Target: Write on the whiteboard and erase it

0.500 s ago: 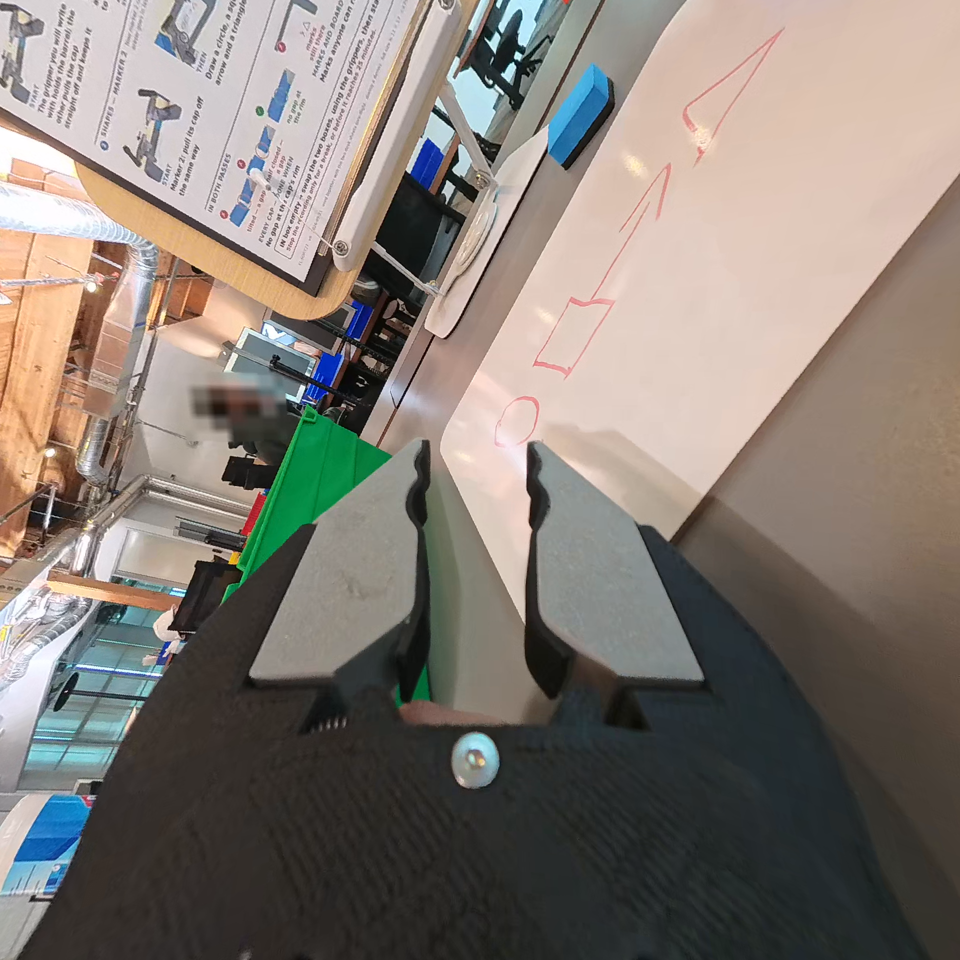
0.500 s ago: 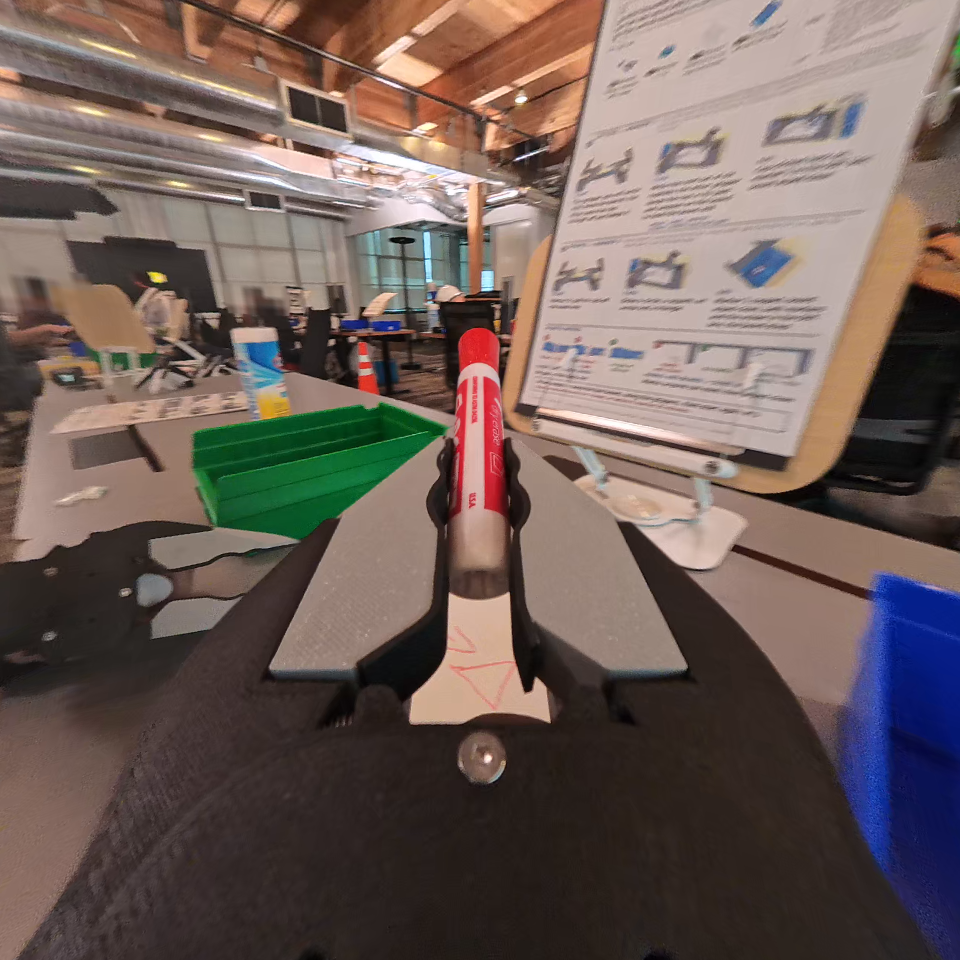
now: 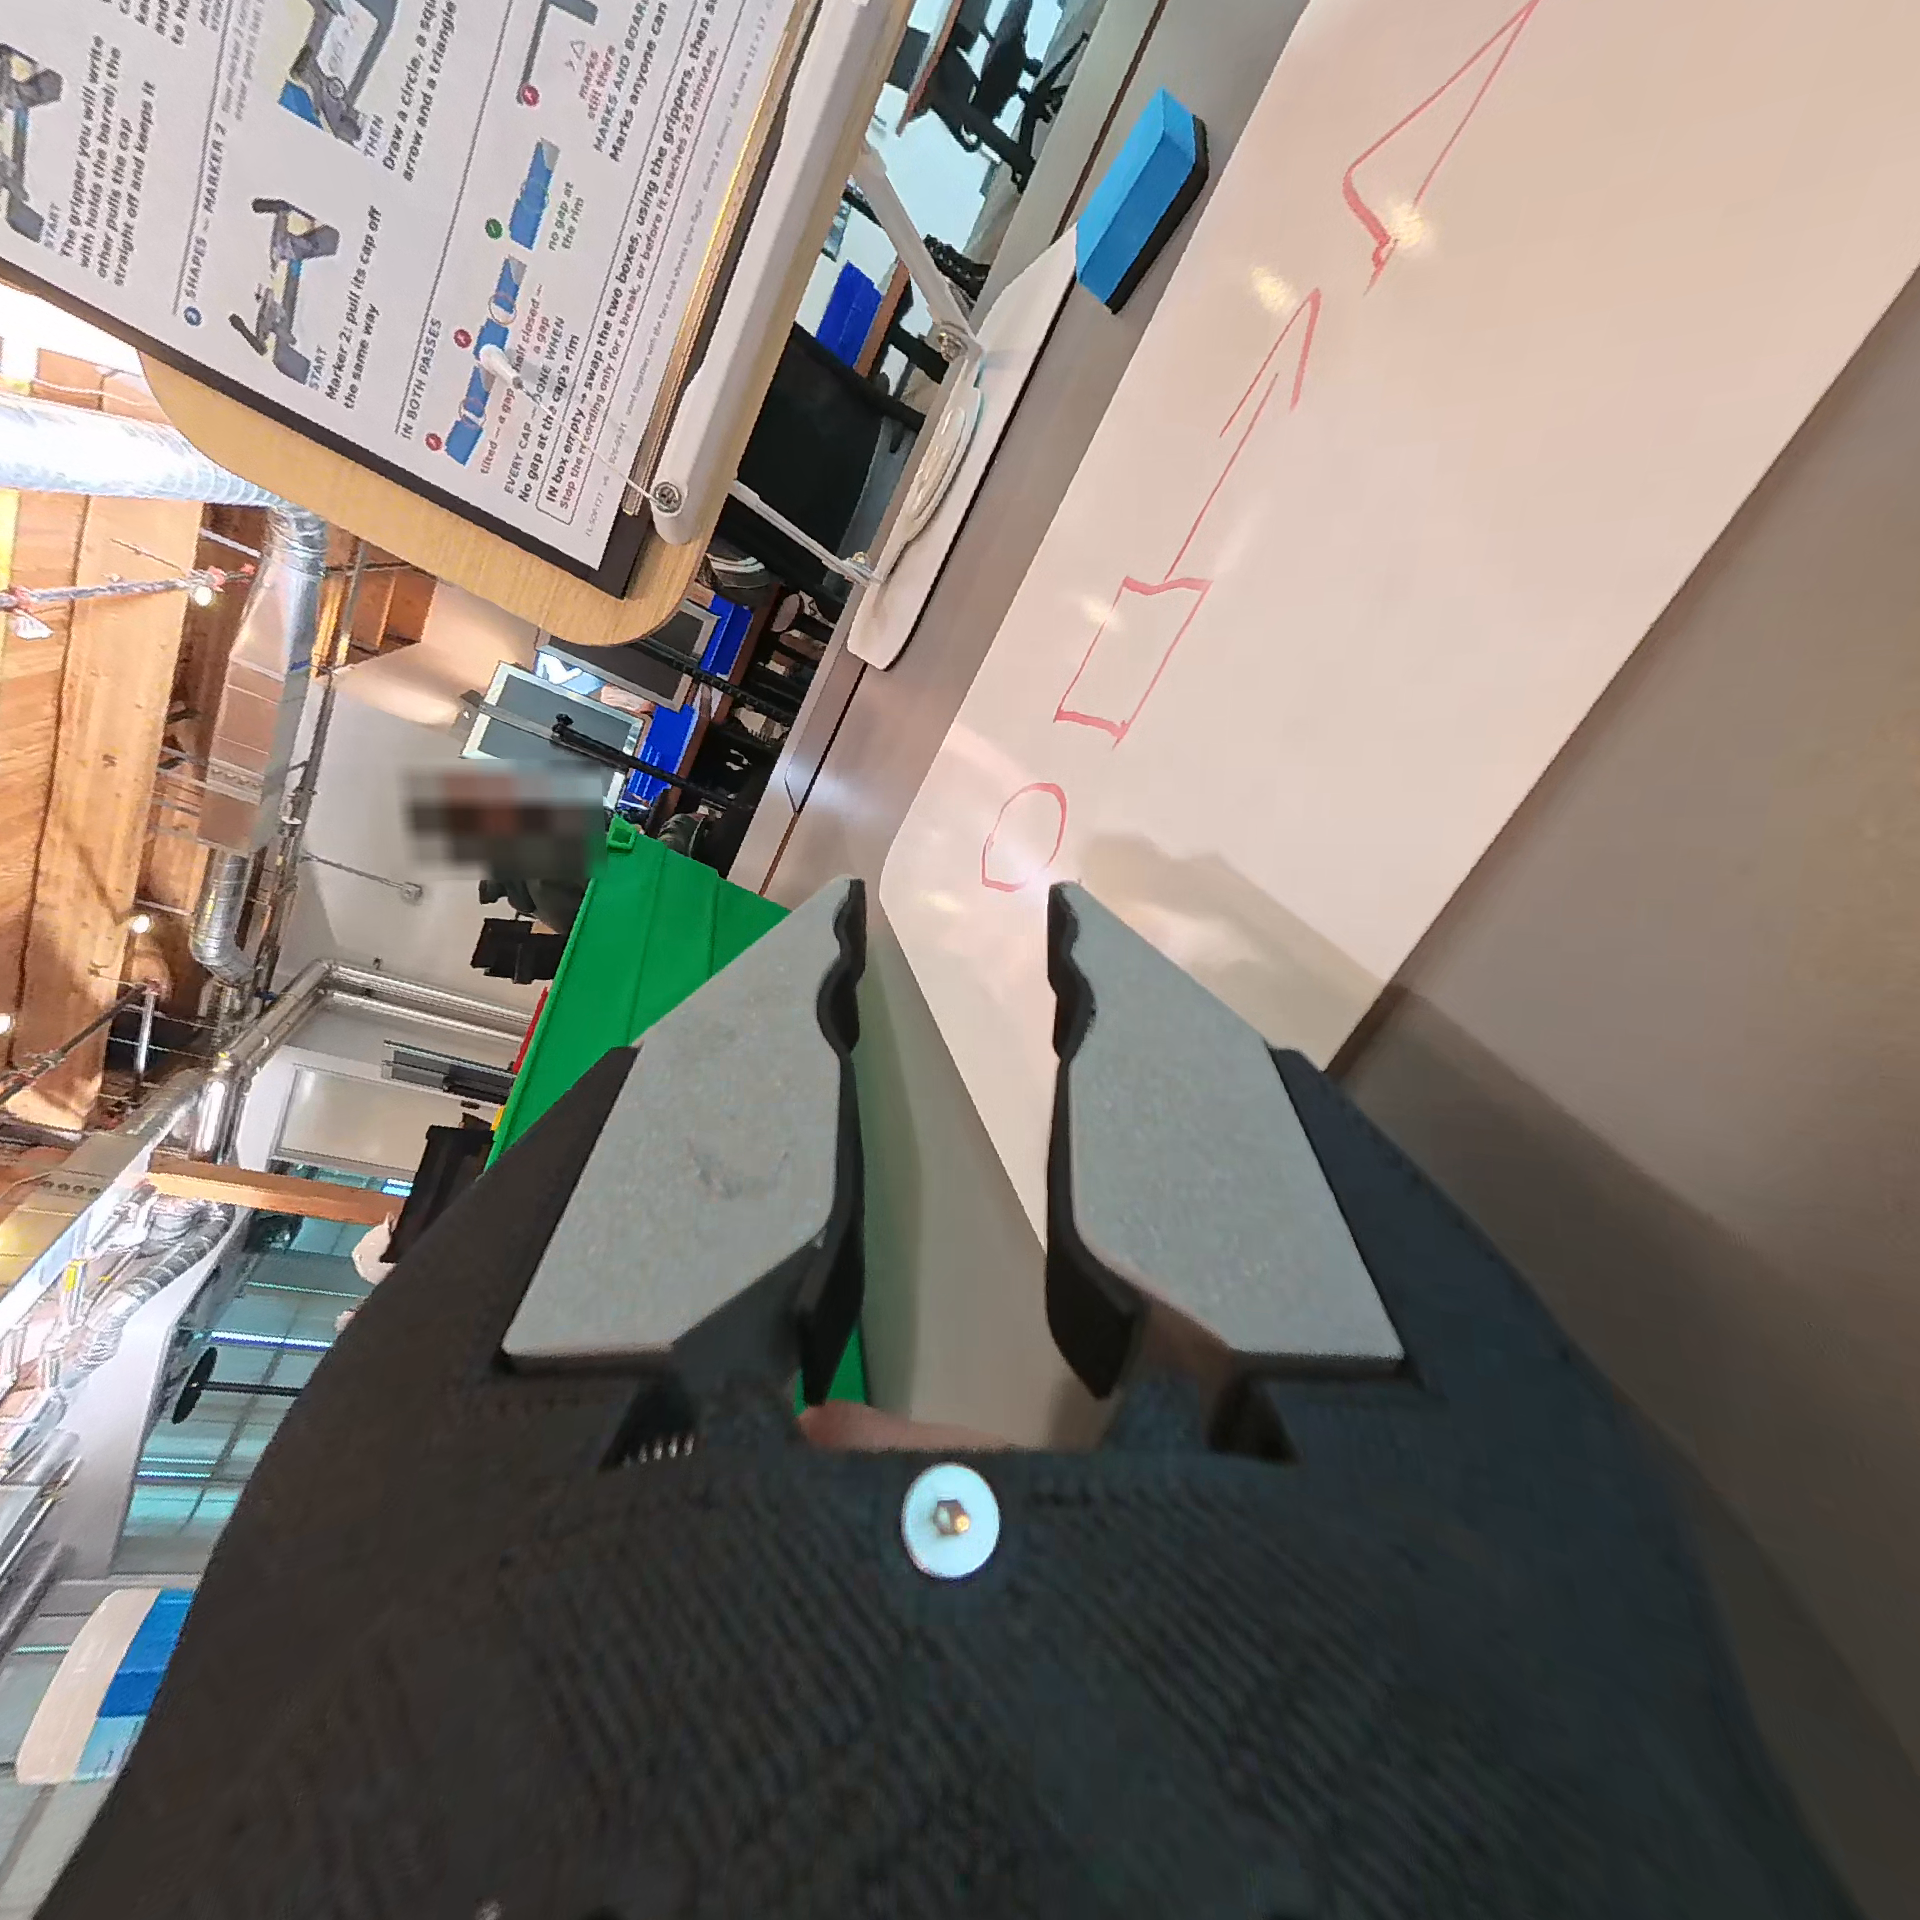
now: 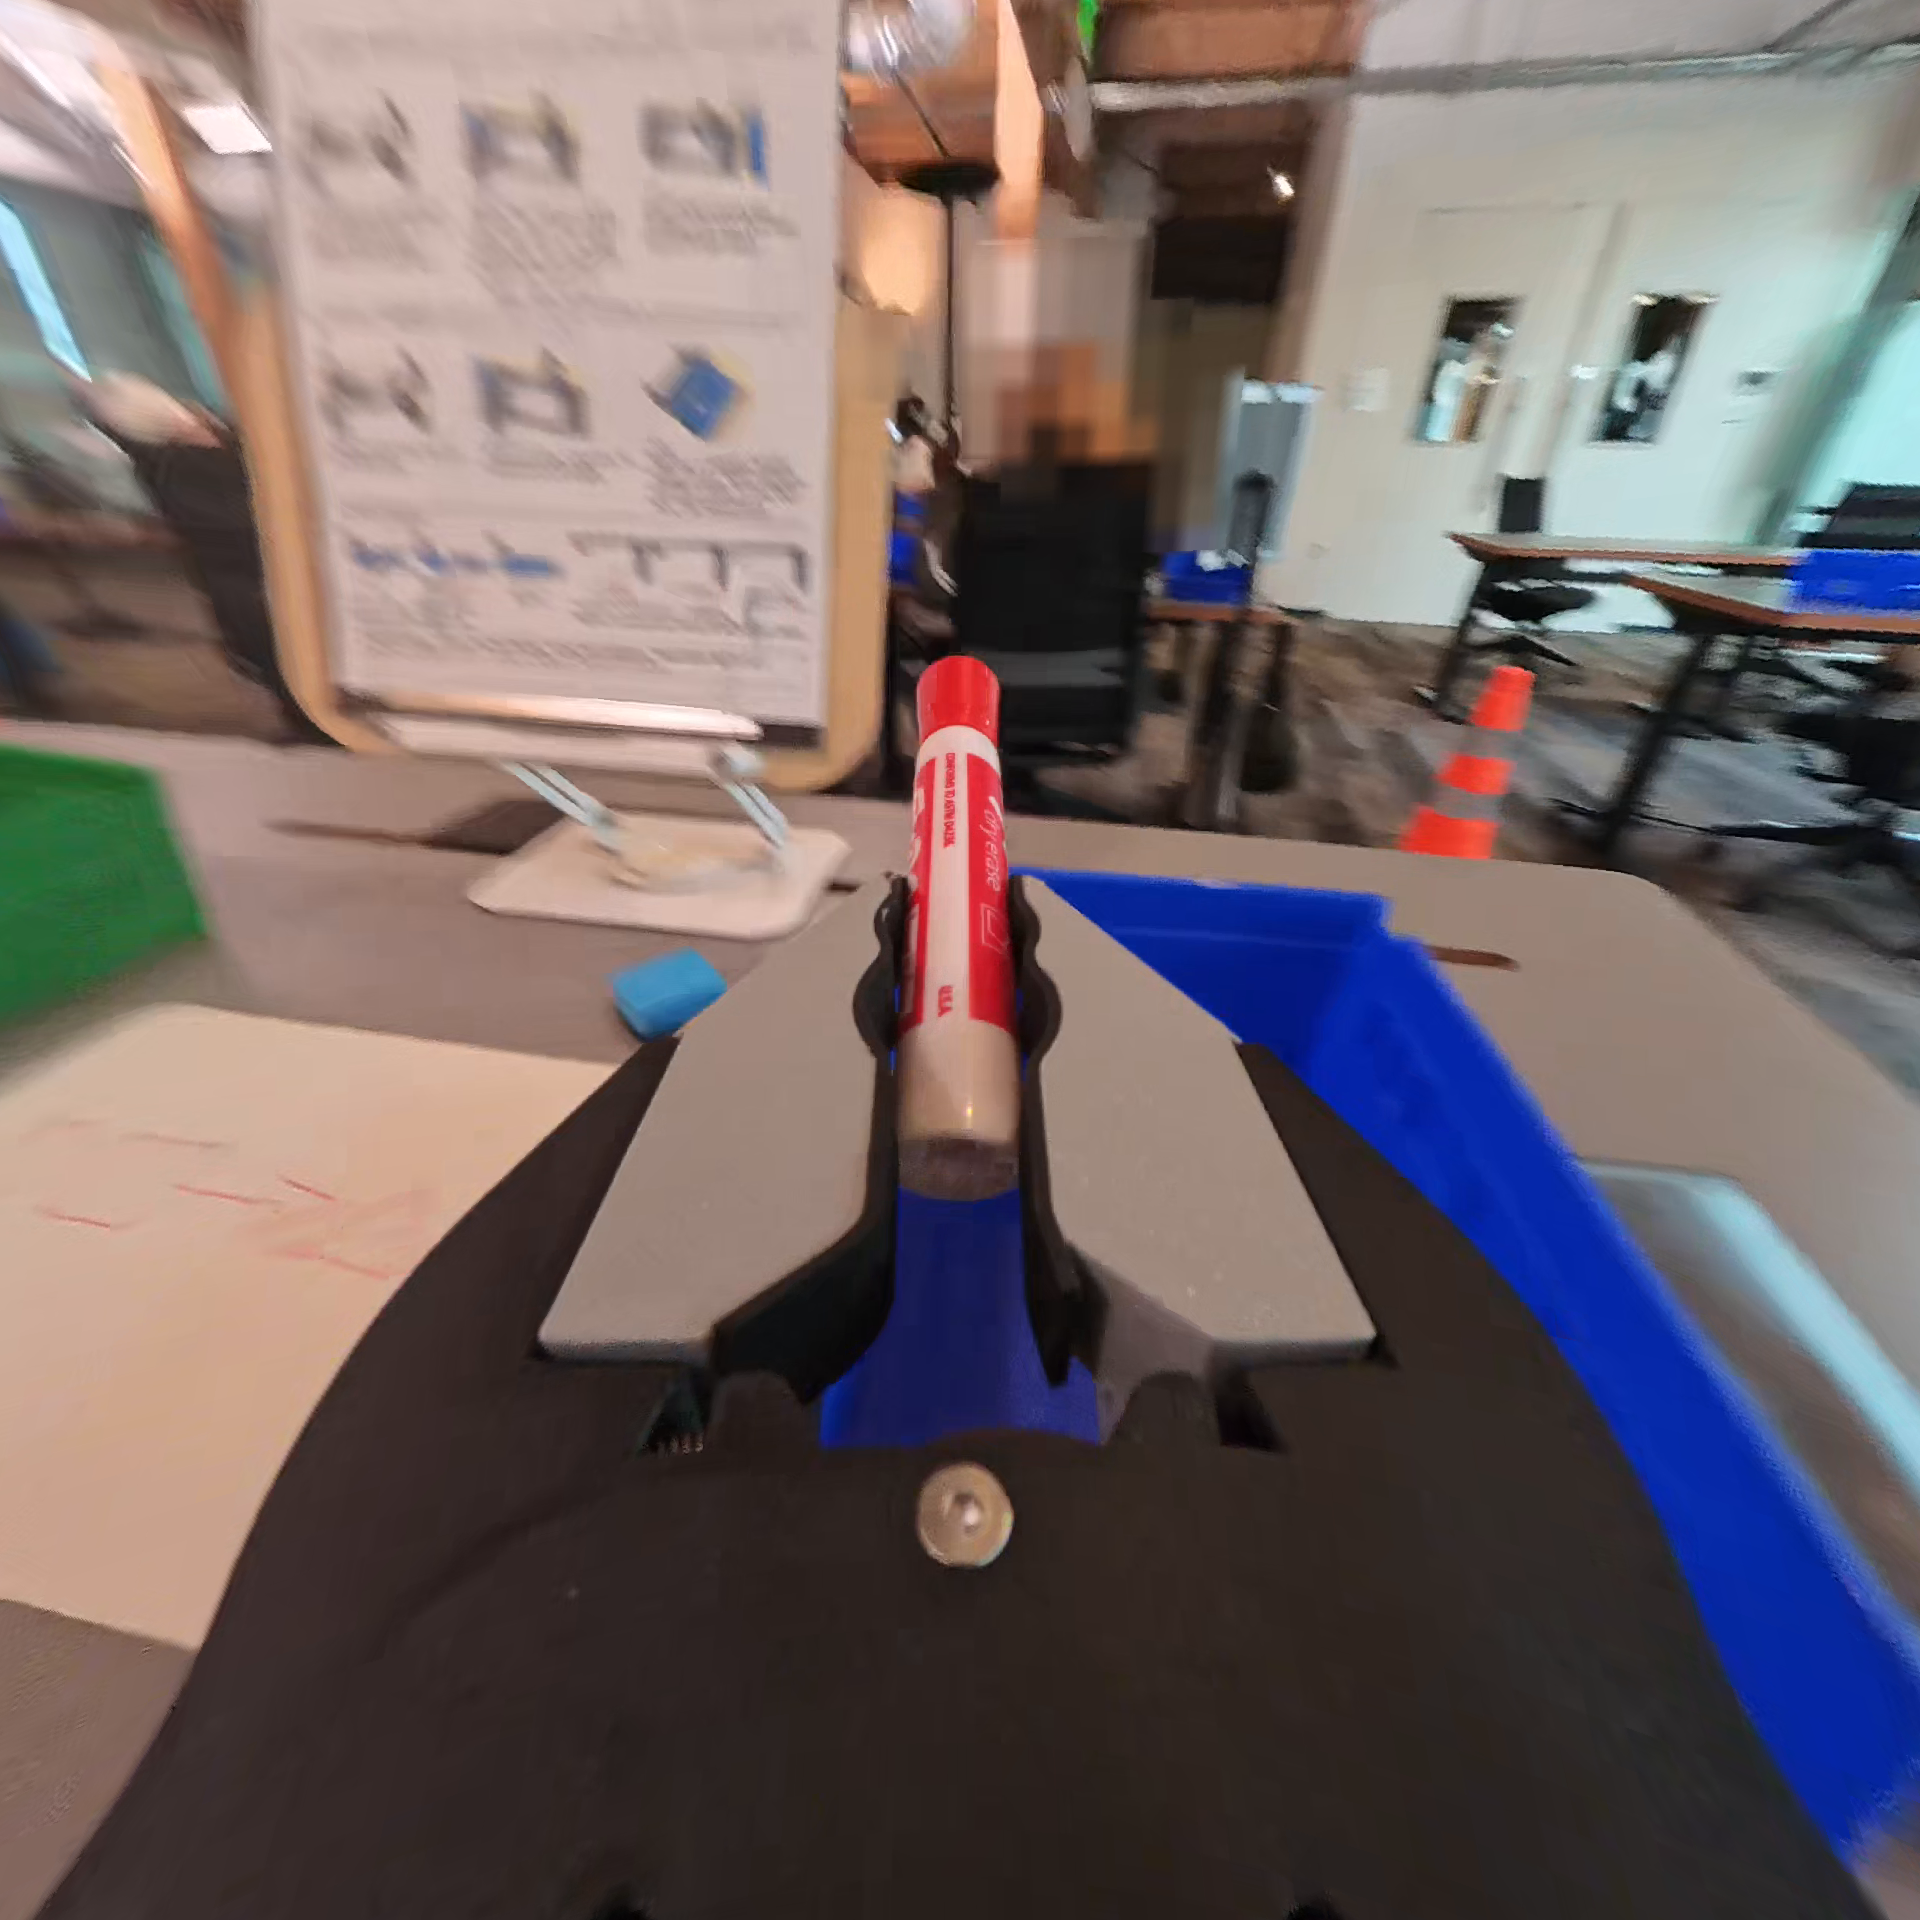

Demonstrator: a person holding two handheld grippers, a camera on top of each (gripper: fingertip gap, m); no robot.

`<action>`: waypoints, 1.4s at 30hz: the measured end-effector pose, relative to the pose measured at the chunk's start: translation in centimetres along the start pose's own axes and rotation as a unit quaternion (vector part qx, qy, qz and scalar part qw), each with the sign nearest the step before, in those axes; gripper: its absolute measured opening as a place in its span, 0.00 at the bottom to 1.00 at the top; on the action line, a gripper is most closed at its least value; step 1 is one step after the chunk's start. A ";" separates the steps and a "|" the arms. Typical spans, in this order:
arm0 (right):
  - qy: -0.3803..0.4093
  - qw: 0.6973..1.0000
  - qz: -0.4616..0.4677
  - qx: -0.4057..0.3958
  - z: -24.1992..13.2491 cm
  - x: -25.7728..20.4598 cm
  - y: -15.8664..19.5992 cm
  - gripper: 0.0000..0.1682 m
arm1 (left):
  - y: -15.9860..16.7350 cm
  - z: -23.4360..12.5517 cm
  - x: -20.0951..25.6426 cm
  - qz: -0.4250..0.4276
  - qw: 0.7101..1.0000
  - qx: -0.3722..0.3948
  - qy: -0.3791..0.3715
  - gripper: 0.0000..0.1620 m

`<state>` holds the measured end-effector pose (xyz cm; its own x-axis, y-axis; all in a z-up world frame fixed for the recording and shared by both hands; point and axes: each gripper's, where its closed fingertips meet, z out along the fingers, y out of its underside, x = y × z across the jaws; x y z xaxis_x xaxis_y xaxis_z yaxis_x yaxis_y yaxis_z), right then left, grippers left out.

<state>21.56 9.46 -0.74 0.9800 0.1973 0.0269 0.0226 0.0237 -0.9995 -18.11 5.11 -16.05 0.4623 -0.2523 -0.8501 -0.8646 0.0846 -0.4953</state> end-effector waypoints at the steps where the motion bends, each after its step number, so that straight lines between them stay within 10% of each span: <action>1: 0.014 0.999 -0.018 -0.025 0.1 0.6 0.7 0.09 | 0.0 0.0 0.0 0.001 1.000 -0.001 0.000 0.20; 16: 0.039 0.953 -0.019 -0.300 1.9 3.3 13.1 0.15 | 0.0 0.1 0.1 0.003 1.000 0.000 0.002 0.20; 31: -0.149 0.983 -0.030 -0.100 0.5 -11.4 -0.1 0.22 | -0.4 0.0 1.1 -0.014 0.999 0.013 0.050 0.20; 35: -0.283 0.947 -0.009 -0.151 3.6 -19.5 3.2 0.24 | -0.7 -0.3 1.8 -0.029 0.995 0.025 0.090 0.19; 42: -0.276 0.900 -0.090 -0.326 15.3 -20.6 12.2 0.40 | -1.7 -1.6 3.3 -0.020 0.986 0.069 0.150 0.15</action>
<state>-1.36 20.67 -13.22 0.7056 0.7084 0.0151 0.4586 -0.4403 -0.7719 -15.45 2.64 -17.71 0.3985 -0.5299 -0.7486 -0.8026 0.1934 -0.5642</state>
